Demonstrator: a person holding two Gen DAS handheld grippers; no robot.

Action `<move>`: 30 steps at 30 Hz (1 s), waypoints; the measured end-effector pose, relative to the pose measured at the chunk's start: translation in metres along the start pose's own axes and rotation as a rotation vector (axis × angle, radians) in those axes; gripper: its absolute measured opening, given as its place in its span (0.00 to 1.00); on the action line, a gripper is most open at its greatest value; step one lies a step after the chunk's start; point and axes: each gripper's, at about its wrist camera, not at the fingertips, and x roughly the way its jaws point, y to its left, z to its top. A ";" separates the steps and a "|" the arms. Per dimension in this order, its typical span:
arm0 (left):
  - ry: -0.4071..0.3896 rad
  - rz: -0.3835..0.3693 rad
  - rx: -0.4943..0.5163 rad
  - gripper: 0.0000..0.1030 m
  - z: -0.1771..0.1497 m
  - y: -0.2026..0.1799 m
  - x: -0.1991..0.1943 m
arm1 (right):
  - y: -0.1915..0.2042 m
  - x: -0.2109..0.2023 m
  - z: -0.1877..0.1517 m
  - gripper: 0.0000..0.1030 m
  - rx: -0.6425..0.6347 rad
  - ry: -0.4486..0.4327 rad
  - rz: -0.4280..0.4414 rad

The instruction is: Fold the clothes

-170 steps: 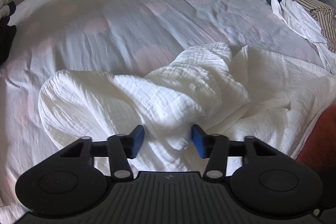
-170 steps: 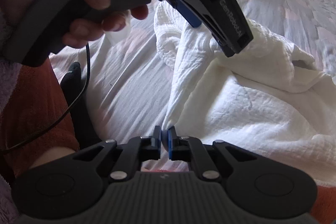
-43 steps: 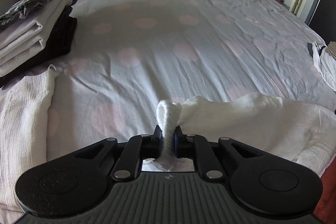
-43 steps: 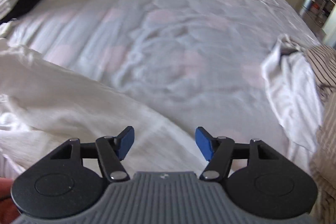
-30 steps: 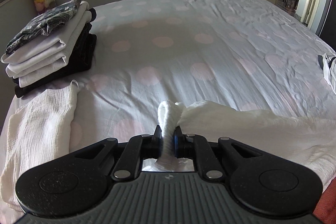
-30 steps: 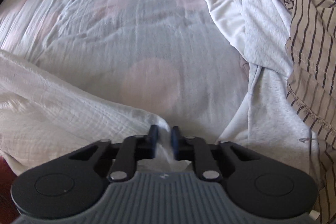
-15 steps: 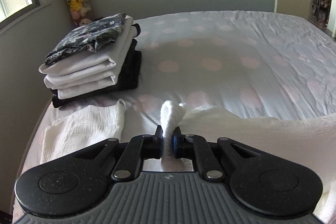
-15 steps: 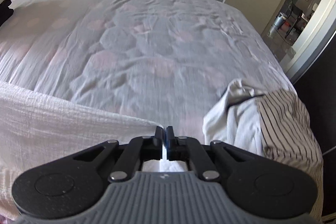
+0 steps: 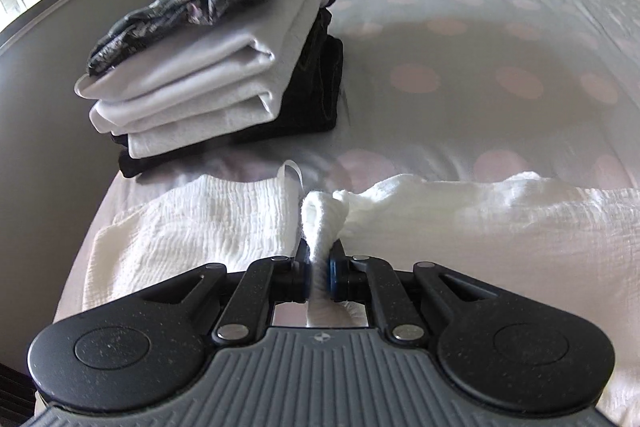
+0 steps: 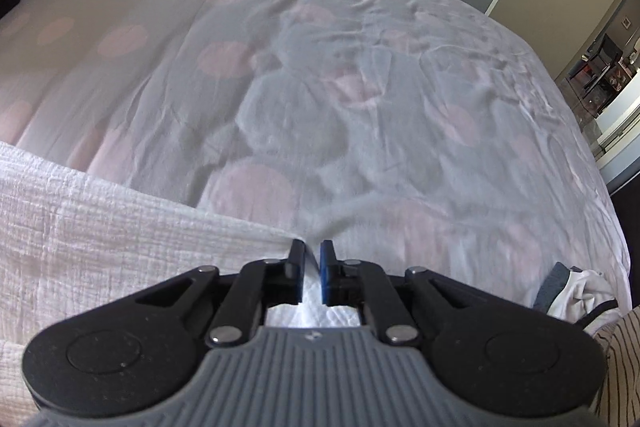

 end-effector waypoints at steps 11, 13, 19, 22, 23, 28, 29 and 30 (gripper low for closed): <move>-0.048 -0.014 -0.085 0.58 -0.026 -0.004 -0.006 | -0.057 -0.032 -0.035 0.61 0.246 0.031 -0.043; -0.098 -0.008 -0.073 0.60 -0.034 -0.006 -0.026 | -0.057 -0.043 -0.048 0.58 0.253 0.035 -0.055; -0.174 -0.046 -0.056 0.67 -0.068 -0.018 -0.072 | -0.059 -0.076 -0.087 0.06 0.274 0.048 -0.091; -0.194 -0.085 -0.069 0.67 -0.088 -0.024 -0.086 | -0.060 -0.093 -0.106 0.06 0.285 0.054 -0.109; -0.204 -0.095 -0.072 0.67 -0.095 -0.026 -0.091 | -0.064 -0.105 -0.115 0.06 0.295 0.050 -0.115; -0.215 -0.092 -0.049 0.67 -0.127 -0.026 -0.095 | -0.094 -0.189 -0.168 0.06 0.370 0.013 -0.144; -0.208 -0.094 -0.056 0.67 -0.129 -0.023 -0.096 | -0.099 -0.205 -0.181 0.06 0.394 0.008 -0.143; -0.212 -0.101 -0.076 0.67 -0.130 -0.018 -0.097 | -0.104 -0.221 -0.197 0.06 0.425 0.005 -0.137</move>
